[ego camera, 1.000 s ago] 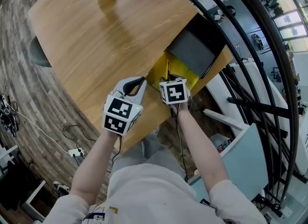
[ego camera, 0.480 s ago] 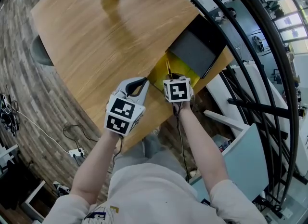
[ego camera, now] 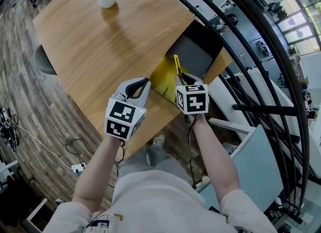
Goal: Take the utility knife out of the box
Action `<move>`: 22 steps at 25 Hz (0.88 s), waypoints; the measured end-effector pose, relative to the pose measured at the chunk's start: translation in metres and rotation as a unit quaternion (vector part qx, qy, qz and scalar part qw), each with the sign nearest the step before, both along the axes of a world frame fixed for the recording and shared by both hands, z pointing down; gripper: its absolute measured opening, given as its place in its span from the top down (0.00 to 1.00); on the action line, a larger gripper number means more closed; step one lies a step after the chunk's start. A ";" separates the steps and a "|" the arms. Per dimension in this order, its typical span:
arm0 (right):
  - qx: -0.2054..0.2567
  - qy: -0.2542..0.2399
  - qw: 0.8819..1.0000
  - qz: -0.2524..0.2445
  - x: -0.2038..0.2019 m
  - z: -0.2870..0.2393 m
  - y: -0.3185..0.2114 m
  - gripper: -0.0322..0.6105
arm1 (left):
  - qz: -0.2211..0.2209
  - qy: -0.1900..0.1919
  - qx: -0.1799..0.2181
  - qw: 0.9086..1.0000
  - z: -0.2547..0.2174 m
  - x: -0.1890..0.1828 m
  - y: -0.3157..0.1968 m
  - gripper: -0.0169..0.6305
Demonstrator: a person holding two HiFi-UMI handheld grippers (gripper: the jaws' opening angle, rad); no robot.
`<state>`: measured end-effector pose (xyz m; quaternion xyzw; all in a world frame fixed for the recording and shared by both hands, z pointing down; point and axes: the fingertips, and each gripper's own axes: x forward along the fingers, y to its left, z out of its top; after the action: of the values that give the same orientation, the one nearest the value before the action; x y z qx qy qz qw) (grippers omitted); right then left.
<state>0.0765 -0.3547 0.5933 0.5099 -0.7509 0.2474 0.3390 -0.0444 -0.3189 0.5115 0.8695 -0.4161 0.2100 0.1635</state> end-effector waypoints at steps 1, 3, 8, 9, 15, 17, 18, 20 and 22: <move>0.017 -0.002 1.000 0.005 0.003 -0.014 0.001 0.85 | 0.000 -0.001 0.007 1.000 -0.006 0.000 0.001 0.97; 0.052 -0.006 0.999 0.014 0.008 -0.044 0.004 0.85 | 0.003 -0.005 0.022 1.000 -0.021 0.001 0.005 0.97; 0.122 -0.023 0.992 0.016 0.014 -0.116 0.020 0.85 | 0.011 0.005 0.066 0.998 -0.070 0.007 0.015 0.97; 0.132 -0.030 0.991 0.015 0.014 -0.130 0.026 0.85 | 0.011 0.010 0.076 0.997 -0.082 0.008 0.017 0.97; 0.220 -0.073 0.973 0.014 0.015 -0.213 0.061 0.85 | 0.004 -0.006 0.169 0.986 -0.156 0.011 0.041 0.97; 0.253 -0.073 0.964 0.015 0.016 -0.238 0.070 0.85 | 0.010 -0.005 0.182 0.983 -0.173 0.014 0.049 0.97; 0.266 -0.077 0.961 0.014 0.017 -0.249 0.075 0.85 | 0.011 -0.005 0.185 0.983 -0.179 0.015 0.053 0.97; 0.284 -0.092 0.954 0.007 0.016 -0.270 0.088 0.85 | 0.014 -0.009 0.189 0.982 -0.190 0.017 0.061 0.97; 0.300 -0.105 0.948 -0.002 0.016 -0.289 0.104 0.84 | 0.016 -0.006 0.197 0.980 -0.201 0.018 0.070 0.97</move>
<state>0.0923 -0.2507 0.3043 0.5577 -0.8228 0.0624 0.0897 -0.0262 -0.2486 0.3109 0.8901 -0.4360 0.1315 -0.0169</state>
